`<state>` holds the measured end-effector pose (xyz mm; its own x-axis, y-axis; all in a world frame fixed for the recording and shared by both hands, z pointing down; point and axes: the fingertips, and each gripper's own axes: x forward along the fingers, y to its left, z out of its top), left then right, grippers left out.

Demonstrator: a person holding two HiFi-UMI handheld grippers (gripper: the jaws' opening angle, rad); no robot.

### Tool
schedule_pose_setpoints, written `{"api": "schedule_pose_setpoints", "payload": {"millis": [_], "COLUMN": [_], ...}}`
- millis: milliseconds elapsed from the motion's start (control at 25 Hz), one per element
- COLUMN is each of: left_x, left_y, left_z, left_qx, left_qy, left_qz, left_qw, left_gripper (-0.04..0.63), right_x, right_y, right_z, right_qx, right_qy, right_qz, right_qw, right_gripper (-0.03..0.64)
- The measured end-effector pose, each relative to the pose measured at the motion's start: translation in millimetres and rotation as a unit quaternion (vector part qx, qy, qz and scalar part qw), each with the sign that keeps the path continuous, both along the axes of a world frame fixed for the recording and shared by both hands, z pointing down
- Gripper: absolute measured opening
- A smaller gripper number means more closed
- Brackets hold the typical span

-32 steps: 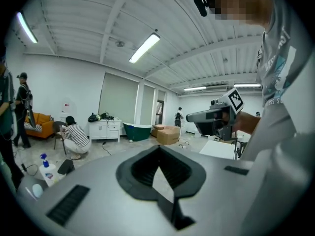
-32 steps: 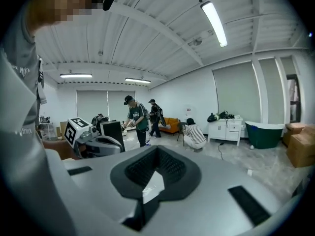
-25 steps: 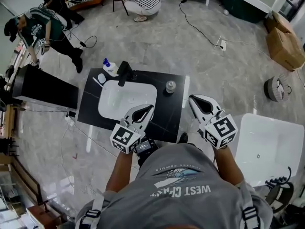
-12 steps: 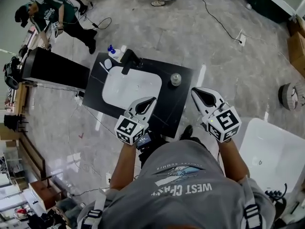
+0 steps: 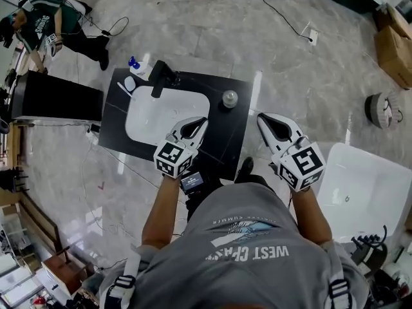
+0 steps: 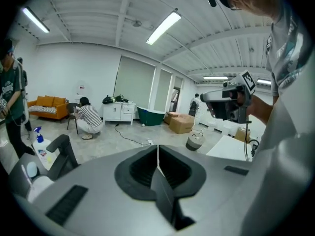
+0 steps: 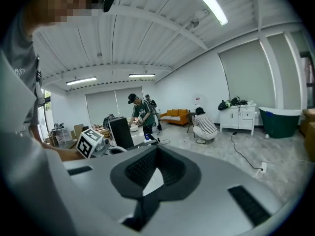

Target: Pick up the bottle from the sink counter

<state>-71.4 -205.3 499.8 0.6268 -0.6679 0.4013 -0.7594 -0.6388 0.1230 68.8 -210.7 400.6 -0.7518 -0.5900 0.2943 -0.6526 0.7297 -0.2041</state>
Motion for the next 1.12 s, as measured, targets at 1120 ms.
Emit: {"api": "schedule_pose_setpoints", "payload": {"millis": [1120], "left_x": [20.0], "left_y": [-79.9], "left_z": [122.1], "left_qx": [-0.067], "left_qy": [-0.013], "left_qz": [0.07], "left_qw": [0.9952], "left_gripper": [0.083], "right_x": [1.0], "right_y": [-5.1], "right_z": [52.8], "right_qx": [-0.083], "right_qy": [0.061], "right_qz": [0.056], "right_qw": [0.993], "right_gripper": [0.002]}}
